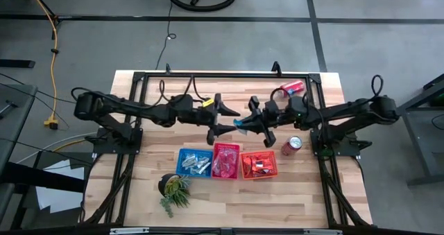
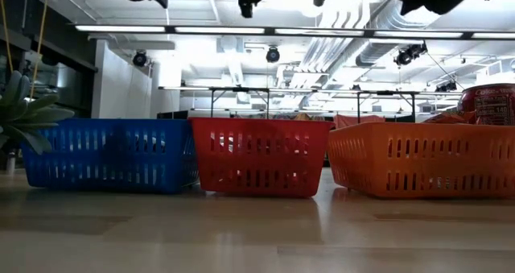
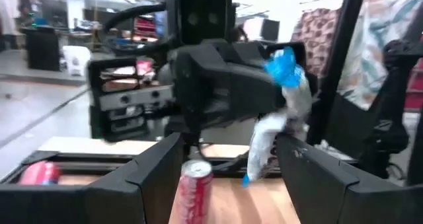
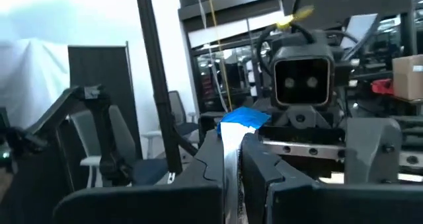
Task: Sort candy
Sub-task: Put the white candy pack into the blue bin
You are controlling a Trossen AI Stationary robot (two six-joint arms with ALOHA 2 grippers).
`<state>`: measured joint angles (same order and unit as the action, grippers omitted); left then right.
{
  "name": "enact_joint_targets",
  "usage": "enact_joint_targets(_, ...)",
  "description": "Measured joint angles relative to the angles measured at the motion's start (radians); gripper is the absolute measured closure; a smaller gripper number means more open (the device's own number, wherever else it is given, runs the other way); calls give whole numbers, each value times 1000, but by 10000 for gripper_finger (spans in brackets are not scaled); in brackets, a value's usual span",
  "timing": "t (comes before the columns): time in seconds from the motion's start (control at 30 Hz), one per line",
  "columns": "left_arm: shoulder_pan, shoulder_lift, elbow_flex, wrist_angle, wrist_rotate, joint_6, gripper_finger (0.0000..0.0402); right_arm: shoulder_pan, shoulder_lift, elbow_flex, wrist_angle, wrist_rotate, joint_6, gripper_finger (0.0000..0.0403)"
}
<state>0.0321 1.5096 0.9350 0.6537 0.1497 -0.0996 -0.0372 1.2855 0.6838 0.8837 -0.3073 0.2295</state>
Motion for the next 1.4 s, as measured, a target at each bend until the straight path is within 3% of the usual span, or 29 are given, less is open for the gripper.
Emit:
enact_joint_targets(0.57,-10,-38,15,-66,138,-98,170,-11,-2,23,-54,31,-65,400)
enact_joint_targets(0.77,-7,-125,15,-146,107,-22,170,-32,-16,32,-59,66,-80,400)
enact_joint_targets(0.93,-10,-134,14,-196,62,6,170,-35,-17,111,-172,52,-136,400)
enact_joint_targets(1.1,-9,-124,14,-179,46,7,170,-35,-17,182,-327,45,-207,400)
enact_joint_targets(1.4,-9,-125,14,-115,34,52,170,-34,-17,187,-311,68,-212,400)
